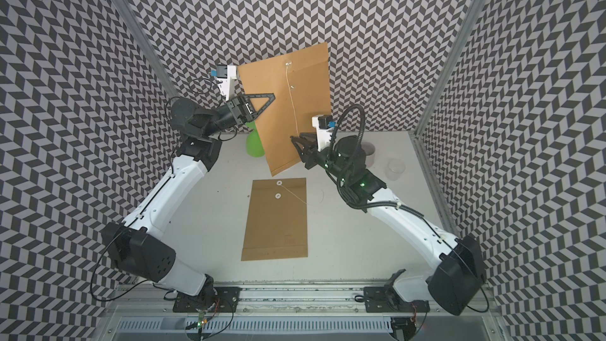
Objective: Close the mouth of the file bag
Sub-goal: Close the file bag.
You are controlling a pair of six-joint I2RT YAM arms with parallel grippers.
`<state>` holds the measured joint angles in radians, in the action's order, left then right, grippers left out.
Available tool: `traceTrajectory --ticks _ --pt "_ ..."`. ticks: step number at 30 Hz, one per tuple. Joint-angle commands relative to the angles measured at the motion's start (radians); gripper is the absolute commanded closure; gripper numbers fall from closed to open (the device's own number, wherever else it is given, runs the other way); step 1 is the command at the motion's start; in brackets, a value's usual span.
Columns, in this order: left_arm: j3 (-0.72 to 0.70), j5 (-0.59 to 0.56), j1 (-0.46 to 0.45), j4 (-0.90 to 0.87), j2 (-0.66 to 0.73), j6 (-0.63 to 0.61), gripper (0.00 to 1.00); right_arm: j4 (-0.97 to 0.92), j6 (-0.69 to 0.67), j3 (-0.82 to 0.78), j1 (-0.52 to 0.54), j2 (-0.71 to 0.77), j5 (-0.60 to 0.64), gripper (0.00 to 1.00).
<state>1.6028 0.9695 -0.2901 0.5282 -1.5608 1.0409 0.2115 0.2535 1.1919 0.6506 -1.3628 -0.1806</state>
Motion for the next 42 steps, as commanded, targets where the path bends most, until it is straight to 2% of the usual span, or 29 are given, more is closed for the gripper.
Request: traceTrajectory --ticks 1,12,20,29,36,42 --pt "0.037 -0.005 -0.013 0.004 0.004 -0.013 1.0 0.075 -0.008 0.003 0.009 -0.007 0.047 0.66" --pt "0.051 0.009 -0.041 0.0 0.002 -0.022 1.0 0.086 -0.011 0.025 0.009 -0.051 0.085 0.69" --pt "0.077 0.039 -0.077 -0.057 -0.002 -0.082 1.0 0.09 -0.05 0.041 0.009 -0.07 0.113 0.65" --pt "0.089 0.018 -0.061 -0.108 -0.002 -0.119 1.0 0.127 -0.055 0.005 0.009 -0.029 0.11 0.78" --pt "0.094 0.002 -0.02 -0.079 -0.014 -0.088 1.0 0.123 -0.055 -0.077 0.009 0.071 0.065 0.67" --pt "0.092 0.008 -0.021 -0.063 -0.019 -0.076 1.0 0.117 -0.064 -0.082 0.006 0.079 -0.002 0.69"
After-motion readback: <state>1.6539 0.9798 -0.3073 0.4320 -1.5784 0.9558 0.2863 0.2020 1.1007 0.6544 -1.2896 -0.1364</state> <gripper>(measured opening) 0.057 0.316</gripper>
